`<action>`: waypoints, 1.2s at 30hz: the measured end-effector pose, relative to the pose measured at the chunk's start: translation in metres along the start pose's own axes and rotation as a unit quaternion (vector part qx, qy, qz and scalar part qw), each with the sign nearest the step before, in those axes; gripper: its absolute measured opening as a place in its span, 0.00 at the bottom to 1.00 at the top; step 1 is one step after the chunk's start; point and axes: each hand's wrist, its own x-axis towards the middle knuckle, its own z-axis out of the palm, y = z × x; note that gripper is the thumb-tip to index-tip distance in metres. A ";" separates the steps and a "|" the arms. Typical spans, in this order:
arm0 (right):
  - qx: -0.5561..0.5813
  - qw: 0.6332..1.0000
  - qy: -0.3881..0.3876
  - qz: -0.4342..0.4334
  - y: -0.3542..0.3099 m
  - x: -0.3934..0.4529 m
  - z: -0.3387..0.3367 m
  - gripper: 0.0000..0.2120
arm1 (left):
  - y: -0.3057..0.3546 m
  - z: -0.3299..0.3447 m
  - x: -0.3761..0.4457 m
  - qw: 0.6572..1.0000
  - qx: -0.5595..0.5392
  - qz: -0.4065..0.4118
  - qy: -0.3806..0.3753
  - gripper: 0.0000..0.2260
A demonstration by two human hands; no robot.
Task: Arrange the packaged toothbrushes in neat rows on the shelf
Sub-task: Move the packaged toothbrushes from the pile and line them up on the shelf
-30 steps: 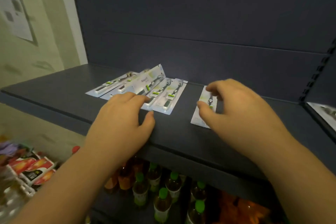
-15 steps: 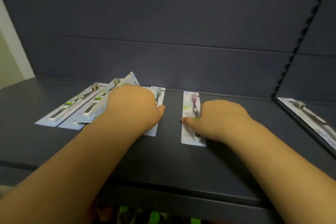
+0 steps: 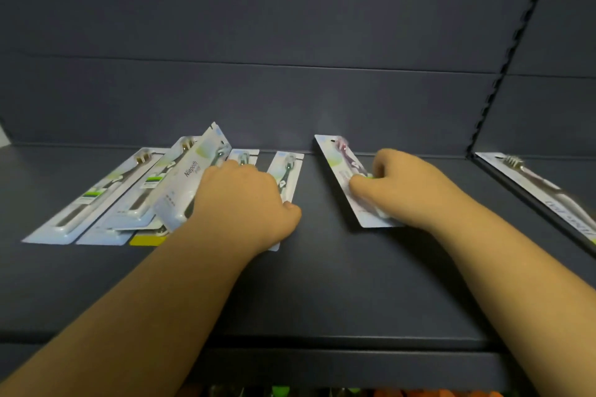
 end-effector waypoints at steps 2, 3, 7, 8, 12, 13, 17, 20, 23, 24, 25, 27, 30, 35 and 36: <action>0.020 1.000 0.016 -0.004 0.003 0.000 0.002 0.13 | 0.000 0.000 -0.002 0.999 -0.031 -0.004 0.020 0.16; 0.028 0.999 0.025 -0.008 0.004 0.000 0.003 0.12 | 0.000 -0.001 -0.003 0.998 -0.050 -0.008 0.033 0.15; 0.119 0.992 0.045 -0.015 0.008 0.000 0.004 0.09 | -0.003 -0.008 -0.005 0.983 -0.158 -0.049 0.084 0.14; 0.149 0.987 0.053 -0.009 0.008 -0.001 0.004 0.09 | -0.003 -0.009 -0.006 0.977 -0.184 -0.059 0.091 0.14; 0.221 0.970 0.103 0.002 0.012 -0.023 -0.002 0.12 | -0.002 -0.010 -0.008 0.950 -0.289 -0.062 0.099 0.13; 0.222 0.969 0.106 -0.004 0.013 -0.032 -0.003 0.13 | -0.001 -0.009 -0.009 0.937 -0.332 -0.059 0.089 0.13; 0.246 0.965 0.082 -0.026 0.019 -0.069 -0.007 0.14 | 0.004 -0.020 -0.014 0.872 -0.480 -0.076 0.051 0.12; 0.254 0.960 0.114 -0.040 0.033 -0.090 -0.015 0.15 | 0.021 -0.037 -0.028 0.839 -0.540 -0.061 0.007 0.13; 0.278 0.949 0.143 -0.045 0.055 -0.110 -0.024 0.14 | 0.050 -0.047 -0.052 0.807 -0.590 -0.016 -0.024 0.15; 0.297 0.942 0.146 -0.045 0.063 -0.117 -0.028 0.13 | 0.062 -0.049 -0.060 0.804 -0.594 -0.006 -0.021 0.15; 0.317 0.935 0.149 -0.046 0.072 -0.124 -0.031 0.12 | 0.074 -0.051 -0.068 0.805 -0.593 0.001 -0.010 0.15; 0.360 0.919 0.156 -0.045 0.093 -0.135 -0.039 0.11 | 0.101 -0.057 -0.082 0.806 -0.591 0.001 0.012 0.16; 0.385 0.908 0.161 -0.036 0.132 -0.153 -0.054 0.09 | 0.149 -0.067 -0.099 0.789 -0.614 0.002 0.033 0.15; 0.337 0.922 0.189 -0.010 0.209 -0.180 -0.086 0.09 | 0.231 -0.088 -0.119 0.786 -0.617 0.017 0.041 0.16; 0.327 0.925 0.193 -0.006 0.225 -0.185 -0.092 0.10 | 0.247 -0.092 -0.123 0.787 -0.615 0.022 0.042 0.16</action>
